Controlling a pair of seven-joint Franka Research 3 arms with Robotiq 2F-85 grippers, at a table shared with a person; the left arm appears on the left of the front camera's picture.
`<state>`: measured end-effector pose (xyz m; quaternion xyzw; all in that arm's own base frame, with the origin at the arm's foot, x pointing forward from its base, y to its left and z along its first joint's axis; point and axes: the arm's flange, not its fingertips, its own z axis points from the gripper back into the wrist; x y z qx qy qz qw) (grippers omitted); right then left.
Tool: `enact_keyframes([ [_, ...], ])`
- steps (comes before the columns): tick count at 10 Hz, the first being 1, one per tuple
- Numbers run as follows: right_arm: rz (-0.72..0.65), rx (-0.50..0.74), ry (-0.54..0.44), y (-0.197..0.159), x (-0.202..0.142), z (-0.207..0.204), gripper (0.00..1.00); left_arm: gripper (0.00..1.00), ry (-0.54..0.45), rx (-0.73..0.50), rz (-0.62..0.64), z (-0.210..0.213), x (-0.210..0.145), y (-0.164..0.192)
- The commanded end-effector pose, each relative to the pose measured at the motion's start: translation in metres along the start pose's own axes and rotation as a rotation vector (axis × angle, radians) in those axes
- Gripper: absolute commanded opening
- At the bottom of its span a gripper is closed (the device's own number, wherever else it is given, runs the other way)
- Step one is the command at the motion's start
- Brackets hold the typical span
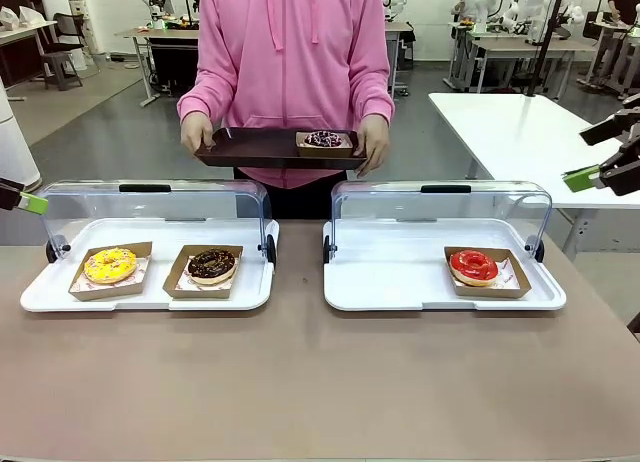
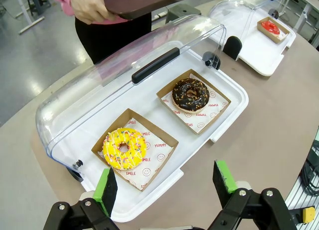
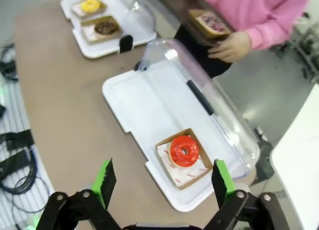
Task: Provide the desired donut to the person.
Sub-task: Pick up and lift the Paper togo box containing the Donut pointed at by the person.
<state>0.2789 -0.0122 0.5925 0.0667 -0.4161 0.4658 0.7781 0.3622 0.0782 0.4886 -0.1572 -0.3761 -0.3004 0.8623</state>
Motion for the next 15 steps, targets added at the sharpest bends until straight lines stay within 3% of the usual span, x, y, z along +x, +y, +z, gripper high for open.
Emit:
enact_keyframes([
  [1, -0.056, -0.026, 0.002, 0.026, -0.034, -0.022, 1.00, 1.00, -0.012, -0.011, 0.003, -0.001, -0.001, 0.001],
  [8, -0.068, -0.072, 0.087, 0.019, -0.018, -0.022, 1.00, 1.00, -0.012, -0.011, 0.003, -0.001, -0.001, 0.001],
  [15, 0.013, -0.131, 0.012, 0.024, -0.007, -0.017, 1.00, 1.00, -0.012, -0.011, 0.003, -0.001, -0.001, 0.001],
])
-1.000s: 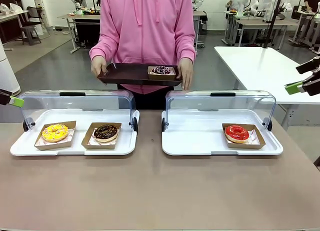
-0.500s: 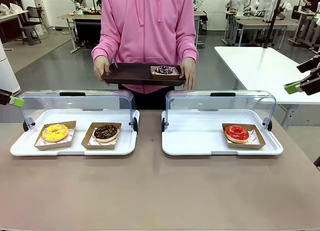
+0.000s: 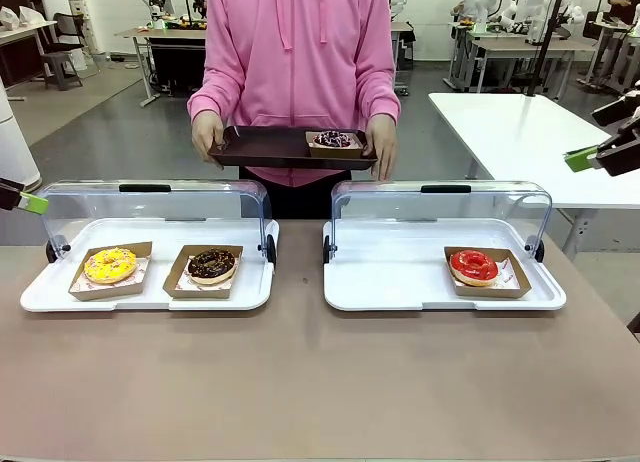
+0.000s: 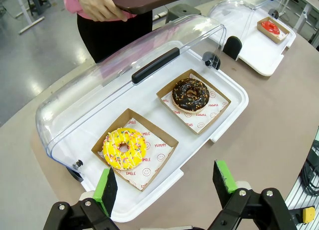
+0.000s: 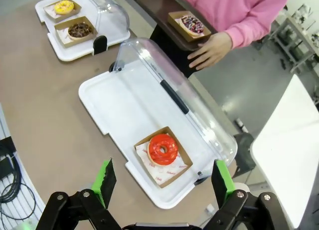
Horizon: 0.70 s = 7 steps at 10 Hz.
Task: Provide the desired donut to the person.
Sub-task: Pick up and lift the Paper togo box containing the Donut pointed at by the person.
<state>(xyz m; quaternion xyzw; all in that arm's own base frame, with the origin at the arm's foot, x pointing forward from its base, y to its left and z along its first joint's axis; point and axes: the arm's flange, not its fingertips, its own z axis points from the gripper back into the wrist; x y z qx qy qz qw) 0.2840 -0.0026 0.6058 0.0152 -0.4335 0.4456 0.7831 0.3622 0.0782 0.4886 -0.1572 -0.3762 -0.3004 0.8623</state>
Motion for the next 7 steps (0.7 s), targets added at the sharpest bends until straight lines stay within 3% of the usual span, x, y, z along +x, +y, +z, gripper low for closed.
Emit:
enact_keyframes([
  [1, 0.012, -0.010, -0.005, 0.027, -0.021, -0.017, 1.00, 1.00, -0.011, -0.011, 0.003, -0.001, -0.001, 0.001],
  [6, 0.023, -0.039, -0.079, 0.024, -0.014, -0.022, 1.00, 1.00, -0.011, -0.011, 0.003, -0.001, -0.001, 0.001],
  [7, 0.026, -0.012, -0.035, 0.000, 0.008, -0.002, 1.00, 1.00, -0.011, -0.011, 0.003, -0.001, -0.001, 0.001],
])
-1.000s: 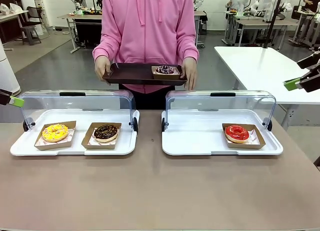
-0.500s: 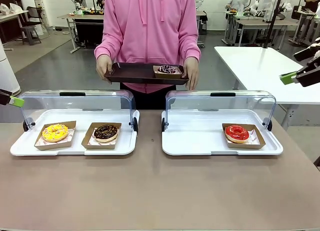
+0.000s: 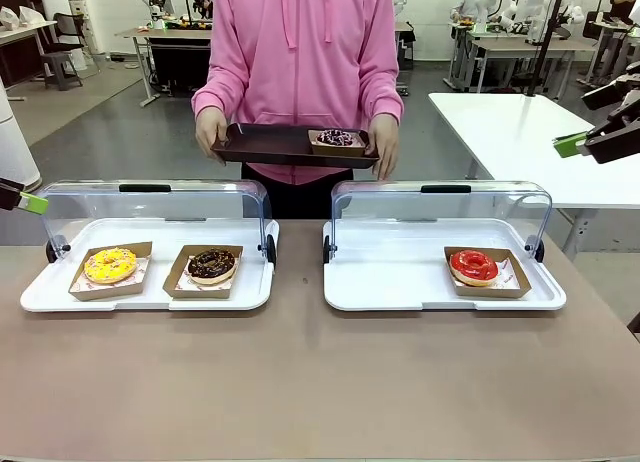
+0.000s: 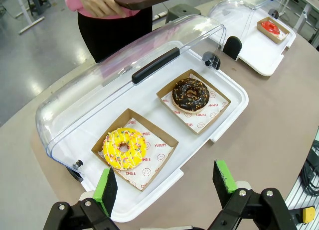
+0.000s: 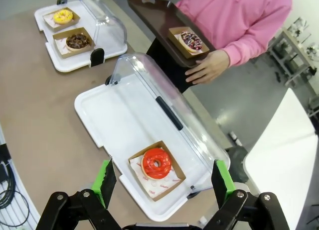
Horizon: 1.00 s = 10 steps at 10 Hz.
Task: Provide the desired donut to the person.
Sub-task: Pick up and lift the Paper togo box containing the Donut pointed at by the person.
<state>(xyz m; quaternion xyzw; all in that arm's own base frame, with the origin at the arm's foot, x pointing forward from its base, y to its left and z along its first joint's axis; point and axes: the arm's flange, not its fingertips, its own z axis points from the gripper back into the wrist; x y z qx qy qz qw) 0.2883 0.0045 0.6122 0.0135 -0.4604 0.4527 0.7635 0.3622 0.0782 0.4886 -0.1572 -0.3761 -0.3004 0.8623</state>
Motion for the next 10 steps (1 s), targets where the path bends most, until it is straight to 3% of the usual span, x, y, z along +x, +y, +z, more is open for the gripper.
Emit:
enact_keyframes([
  [1, -0.005, 0.008, 0.022, 0.0012, -0.0025, -0.0004, 1.00, 1.00, -0.012, -0.011, 0.003, -0.0008, -0.0006, 0.0012],
  [10, -0.005, 0.008, 0.022, 0.0012, -0.0025, -0.0004, 1.00, 1.00, -0.012, -0.011, 0.003, -0.0008, -0.0006, 0.0012],
])
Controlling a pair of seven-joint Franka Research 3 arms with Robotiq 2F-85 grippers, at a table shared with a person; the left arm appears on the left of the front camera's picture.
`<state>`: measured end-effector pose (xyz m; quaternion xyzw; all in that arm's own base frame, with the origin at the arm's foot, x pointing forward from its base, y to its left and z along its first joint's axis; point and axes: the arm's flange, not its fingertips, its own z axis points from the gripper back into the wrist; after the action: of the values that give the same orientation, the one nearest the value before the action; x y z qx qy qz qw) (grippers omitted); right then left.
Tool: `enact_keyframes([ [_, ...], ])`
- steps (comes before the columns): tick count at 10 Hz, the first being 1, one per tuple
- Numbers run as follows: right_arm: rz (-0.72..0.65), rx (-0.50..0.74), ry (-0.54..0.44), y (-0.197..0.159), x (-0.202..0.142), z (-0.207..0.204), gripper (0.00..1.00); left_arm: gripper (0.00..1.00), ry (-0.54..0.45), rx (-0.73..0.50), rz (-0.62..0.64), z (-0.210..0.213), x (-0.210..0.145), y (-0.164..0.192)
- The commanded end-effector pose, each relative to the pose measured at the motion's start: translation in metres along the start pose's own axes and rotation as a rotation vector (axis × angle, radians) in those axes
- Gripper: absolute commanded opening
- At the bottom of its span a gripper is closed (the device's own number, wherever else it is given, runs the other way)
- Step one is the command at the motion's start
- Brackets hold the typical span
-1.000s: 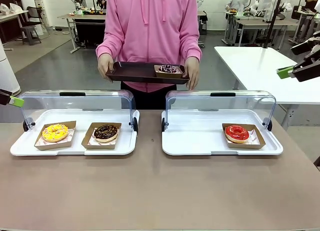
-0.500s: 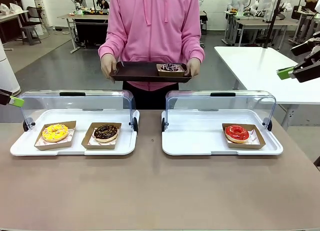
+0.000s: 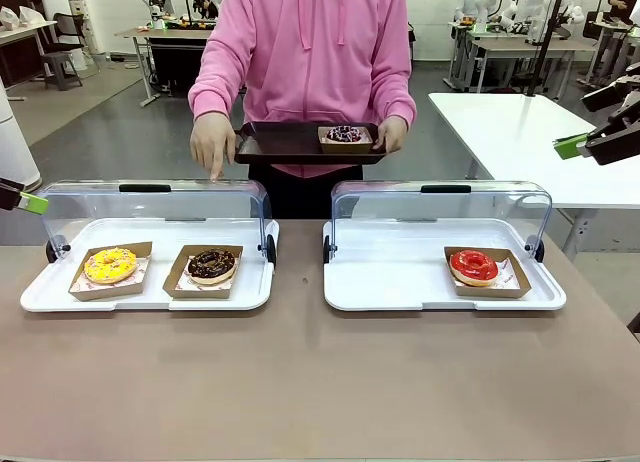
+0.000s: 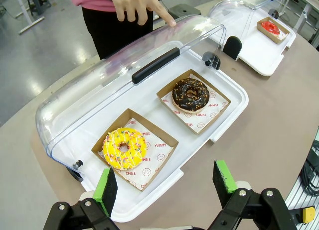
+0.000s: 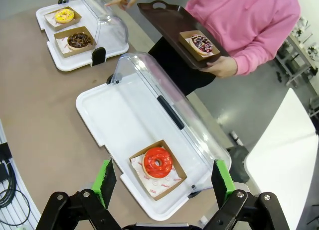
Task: Provide the desired donut to the person.
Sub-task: Pick up and lift the Paper togo box containing the Donut pointed at by the person.
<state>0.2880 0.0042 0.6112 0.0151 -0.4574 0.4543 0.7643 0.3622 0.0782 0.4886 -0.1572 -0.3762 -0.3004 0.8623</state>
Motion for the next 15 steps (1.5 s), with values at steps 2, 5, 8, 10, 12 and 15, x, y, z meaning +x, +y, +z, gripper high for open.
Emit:
enact_keyframes([
  [2, -0.005, 0.002, 0.018, 0.001, -0.002, 0.000, 1.00, 1.00, -0.011, -0.011, 0.003, -0.001, -0.001, 0.001],
  [5, -0.005, 0.002, 0.018, 0.001, -0.002, 0.000, 1.00, 1.00, -0.011, -0.011, 0.003, -0.001, -0.001, 0.001],
  [8, -0.005, 0.002, 0.018, 0.001, -0.002, 0.000, 1.00, 1.00, -0.011, -0.011, 0.003, -0.001, -0.001, 0.001],
  [10, -0.005, 0.002, 0.018, 0.001, -0.002, 0.000, 1.00, 1.00, -0.011, -0.011, 0.003, -0.001, -0.001, 0.001],
  [12, -0.005, 0.002, 0.018, 0.001, -0.002, 0.000, 1.00, 1.00, 0.000, 0.000, 0.000, 0.000, 0.000, 0.000],
  [15, -0.005, 0.002, 0.018, 0.001, -0.002, 0.000, 1.00, 1.00, 0.207, -0.091, -0.298, -0.078, 0.021, -0.051],
])
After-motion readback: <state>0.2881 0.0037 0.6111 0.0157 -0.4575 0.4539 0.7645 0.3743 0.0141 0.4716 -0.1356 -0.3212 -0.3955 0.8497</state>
